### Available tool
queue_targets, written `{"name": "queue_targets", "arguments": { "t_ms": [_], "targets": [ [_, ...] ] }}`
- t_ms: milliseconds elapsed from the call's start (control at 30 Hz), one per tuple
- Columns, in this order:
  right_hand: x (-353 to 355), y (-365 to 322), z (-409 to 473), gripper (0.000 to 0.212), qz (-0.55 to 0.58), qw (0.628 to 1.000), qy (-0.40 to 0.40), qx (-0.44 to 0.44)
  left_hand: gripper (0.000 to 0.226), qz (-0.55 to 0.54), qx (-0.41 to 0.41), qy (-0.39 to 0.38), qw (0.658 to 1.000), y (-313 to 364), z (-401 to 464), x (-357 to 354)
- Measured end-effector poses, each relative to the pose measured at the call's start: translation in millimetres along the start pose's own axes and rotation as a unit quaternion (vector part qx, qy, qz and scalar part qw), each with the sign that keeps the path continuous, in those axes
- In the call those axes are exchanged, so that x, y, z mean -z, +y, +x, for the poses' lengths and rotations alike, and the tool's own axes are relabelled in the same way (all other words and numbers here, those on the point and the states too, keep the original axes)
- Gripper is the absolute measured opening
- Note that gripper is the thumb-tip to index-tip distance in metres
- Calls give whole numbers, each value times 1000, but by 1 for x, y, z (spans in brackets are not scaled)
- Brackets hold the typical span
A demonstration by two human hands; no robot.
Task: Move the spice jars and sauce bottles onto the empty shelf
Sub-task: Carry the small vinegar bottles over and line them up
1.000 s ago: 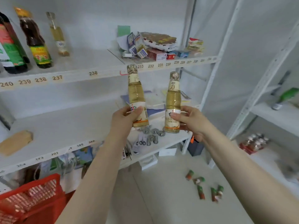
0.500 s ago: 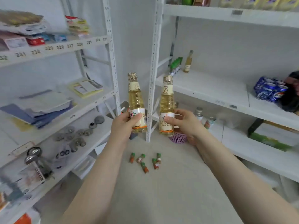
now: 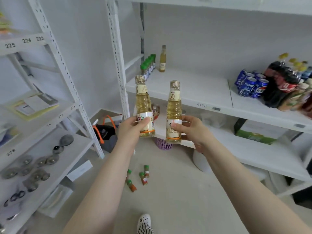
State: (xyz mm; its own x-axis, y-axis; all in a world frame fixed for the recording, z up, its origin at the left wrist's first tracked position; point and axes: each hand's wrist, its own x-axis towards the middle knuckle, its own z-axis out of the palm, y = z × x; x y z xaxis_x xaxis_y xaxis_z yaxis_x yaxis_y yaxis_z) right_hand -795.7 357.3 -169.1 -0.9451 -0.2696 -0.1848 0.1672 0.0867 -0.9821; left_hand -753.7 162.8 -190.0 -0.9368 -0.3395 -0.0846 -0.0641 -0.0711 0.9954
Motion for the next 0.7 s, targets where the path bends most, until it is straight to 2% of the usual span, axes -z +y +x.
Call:
{"name": "queue_targets", "arguments": {
  "t_ms": [300,433,700],
  "targets": [
    [21,-22,136,28,15,999,45,-3,26,18,9,-26,999,21,153,-31],
    [36,-33,190,31,16,998,68,-9,9,15,15,-28,999,32,211,-47],
    [77,-43,306,32,37,998,59,-11,6,42,5,-8,999,22,323,-98]
  ]
}}
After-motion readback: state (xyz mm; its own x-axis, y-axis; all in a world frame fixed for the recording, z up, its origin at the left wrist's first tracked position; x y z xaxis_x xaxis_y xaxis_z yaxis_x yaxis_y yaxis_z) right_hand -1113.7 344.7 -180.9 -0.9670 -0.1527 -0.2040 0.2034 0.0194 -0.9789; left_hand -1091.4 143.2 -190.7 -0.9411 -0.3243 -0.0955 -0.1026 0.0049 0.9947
